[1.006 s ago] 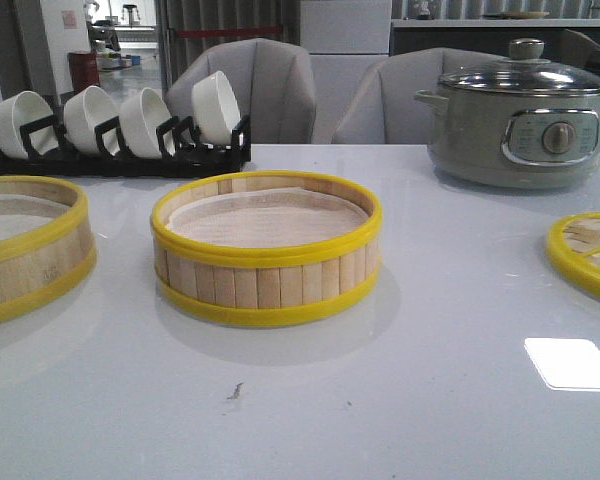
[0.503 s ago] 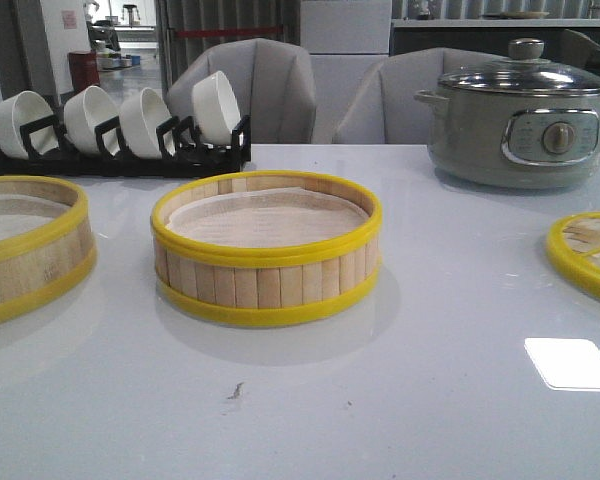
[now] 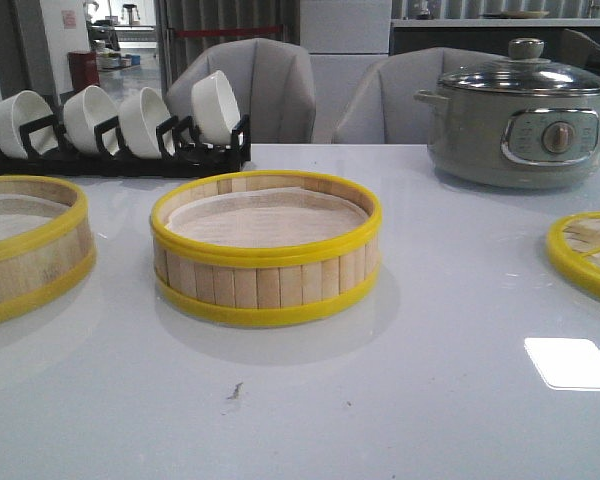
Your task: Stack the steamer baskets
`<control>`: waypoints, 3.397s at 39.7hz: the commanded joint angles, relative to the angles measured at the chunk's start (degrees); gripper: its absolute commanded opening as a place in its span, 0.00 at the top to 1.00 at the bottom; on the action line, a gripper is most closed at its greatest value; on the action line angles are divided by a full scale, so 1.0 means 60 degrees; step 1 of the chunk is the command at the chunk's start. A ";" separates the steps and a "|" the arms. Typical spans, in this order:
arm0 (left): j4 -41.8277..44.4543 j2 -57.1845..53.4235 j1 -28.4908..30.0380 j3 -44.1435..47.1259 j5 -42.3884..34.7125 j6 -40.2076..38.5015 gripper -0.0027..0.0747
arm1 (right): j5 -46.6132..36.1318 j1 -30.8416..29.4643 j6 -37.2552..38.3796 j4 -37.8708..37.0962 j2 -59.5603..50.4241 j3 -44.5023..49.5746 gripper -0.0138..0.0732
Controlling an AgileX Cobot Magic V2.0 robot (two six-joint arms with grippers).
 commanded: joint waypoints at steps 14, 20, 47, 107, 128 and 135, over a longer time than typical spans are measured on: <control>-0.0061 0.0776 -0.0061 -0.0700 0.0295 0.0347 0.86 | -0.0882 -0.0036 -0.0048 -0.0051 -0.0202 -0.0141 0.78; -0.0259 0.0789 -0.0061 -0.0665 0.0293 0.0781 0.86 | -0.0882 -0.0036 -0.0048 -0.0051 -0.0202 -0.0141 0.78; -0.1009 0.0814 -0.0061 -0.0665 -0.0062 0.0802 0.86 | -0.0882 -0.0036 -0.0048 -0.0051 -0.0202 -0.0141 0.78; -0.2085 0.0907 -0.0061 -0.0665 -0.0221 0.0812 0.86 | -0.0869 -0.0036 0.0125 0.0144 -0.0169 -0.0785 0.78; -0.2085 0.0907 -0.0061 -0.0665 0.0195 0.0812 0.86 | 0.3259 -0.0036 0.0124 0.0240 0.7321 -0.7414 0.78; -0.2085 0.0907 -0.0061 -0.0665 0.0217 0.0812 0.86 | 0.3915 -0.0036 0.0124 0.0365 0.8521 -0.8615 0.78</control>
